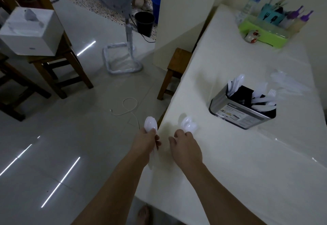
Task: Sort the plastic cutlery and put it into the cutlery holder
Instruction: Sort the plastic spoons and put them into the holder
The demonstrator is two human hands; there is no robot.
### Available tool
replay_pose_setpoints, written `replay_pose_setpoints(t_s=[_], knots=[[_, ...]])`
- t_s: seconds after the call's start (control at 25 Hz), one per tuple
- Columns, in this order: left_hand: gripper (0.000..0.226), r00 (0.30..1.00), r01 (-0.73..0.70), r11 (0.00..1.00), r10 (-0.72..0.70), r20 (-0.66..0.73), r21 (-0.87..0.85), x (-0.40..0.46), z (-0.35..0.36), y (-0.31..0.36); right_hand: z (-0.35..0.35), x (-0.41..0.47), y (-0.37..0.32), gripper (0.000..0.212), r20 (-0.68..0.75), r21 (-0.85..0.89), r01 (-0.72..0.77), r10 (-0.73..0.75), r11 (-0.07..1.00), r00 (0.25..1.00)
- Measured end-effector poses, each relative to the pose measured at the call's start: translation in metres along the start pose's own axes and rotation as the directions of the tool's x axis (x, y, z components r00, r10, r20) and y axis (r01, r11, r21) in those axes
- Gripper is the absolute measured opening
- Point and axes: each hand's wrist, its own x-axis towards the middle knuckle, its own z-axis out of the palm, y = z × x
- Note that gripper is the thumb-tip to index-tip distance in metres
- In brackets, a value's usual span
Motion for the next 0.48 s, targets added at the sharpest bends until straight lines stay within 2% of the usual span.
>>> replay_pose_setpoints(t_s=[0.08,0.28,0.48], knots=[[0.025,1.0,-0.005,1.0,0.005,0.018,-0.002,-0.002,0.006,0.0,-0.002,-0.001,0.008,0.025,0.008,0.04,-0.082,0.082,0.996,0.997],[0.01,0.999,-0.019,0.999,0.018,0.036,0.035,-0.004,0.02,-0.003,-0.006,-0.002,0.017,0.006,0.037,0.303,-0.256,0.258,0.918,0.966],[0.022,0.997,0.013,0.999,-0.016,0.079,0.036,-0.004,0.025,-0.006,-0.01,-0.004,0.02,0.018,0.058,0.406,-0.313,0.318,0.858,0.946]])
